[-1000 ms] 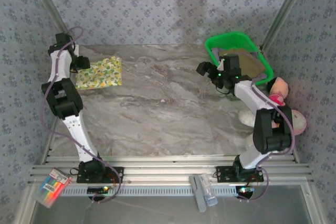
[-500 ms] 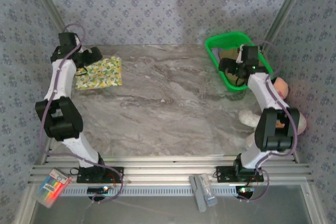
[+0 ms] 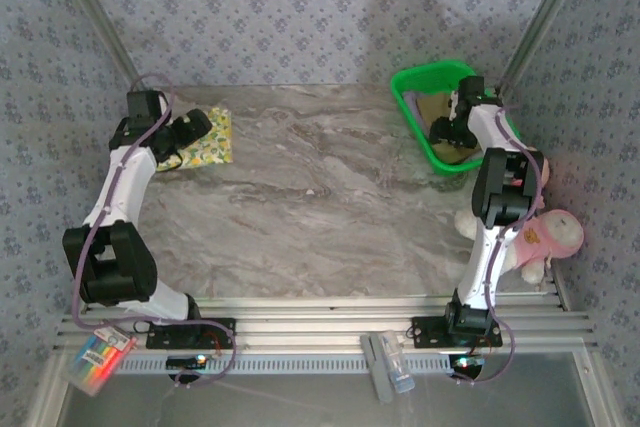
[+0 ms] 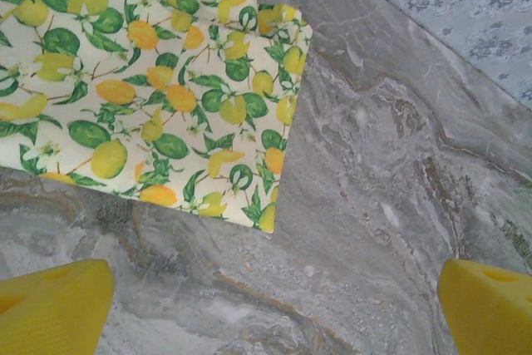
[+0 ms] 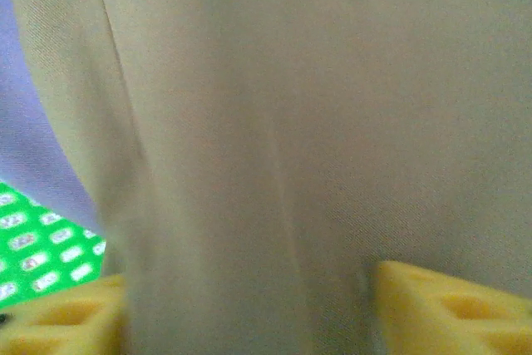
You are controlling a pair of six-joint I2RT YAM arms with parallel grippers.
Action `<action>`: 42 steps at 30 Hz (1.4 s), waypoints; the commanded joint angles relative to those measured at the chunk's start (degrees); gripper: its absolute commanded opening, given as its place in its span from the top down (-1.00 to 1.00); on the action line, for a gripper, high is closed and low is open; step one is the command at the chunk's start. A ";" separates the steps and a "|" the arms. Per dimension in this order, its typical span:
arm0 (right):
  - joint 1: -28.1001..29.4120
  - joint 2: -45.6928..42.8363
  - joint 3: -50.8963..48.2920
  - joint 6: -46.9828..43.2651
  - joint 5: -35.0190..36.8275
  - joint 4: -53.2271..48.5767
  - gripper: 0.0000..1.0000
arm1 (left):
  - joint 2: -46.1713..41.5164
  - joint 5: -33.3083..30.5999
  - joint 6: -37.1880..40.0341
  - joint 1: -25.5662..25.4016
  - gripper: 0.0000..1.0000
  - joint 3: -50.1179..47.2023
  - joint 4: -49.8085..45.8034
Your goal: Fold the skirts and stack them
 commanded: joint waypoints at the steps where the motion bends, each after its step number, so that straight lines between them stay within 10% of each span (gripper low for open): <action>1: -1.03 -0.20 2.01 -0.62 0.74 -3.69 0.00 | -2.75 -1.02 -0.02 0.20 -1.00 -0.49 -0.25; 10: -1.36 -4.82 1.41 -0.25 0.02 -1.51 0.98 | -2.35 -0.15 -1.34 0.21 -0.99 -1.22 0.70; 25: -0.88 -25.42 -8.61 9.60 -2.15 14.15 1.00 | -3.20 0.59 -4.68 2.08 -1.00 -2.60 2.85; 32: 1.36 -33.05 -10.79 14.95 -14.61 23.94 1.00 | -3.54 1.41 -3.93 2.22 -1.00 -2.57 2.19; 42: 20.82 -29.64 -2.01 8.28 -10.88 22.21 1.00 | -3.43 2.60 -3.90 2.17 -0.99 -2.69 2.00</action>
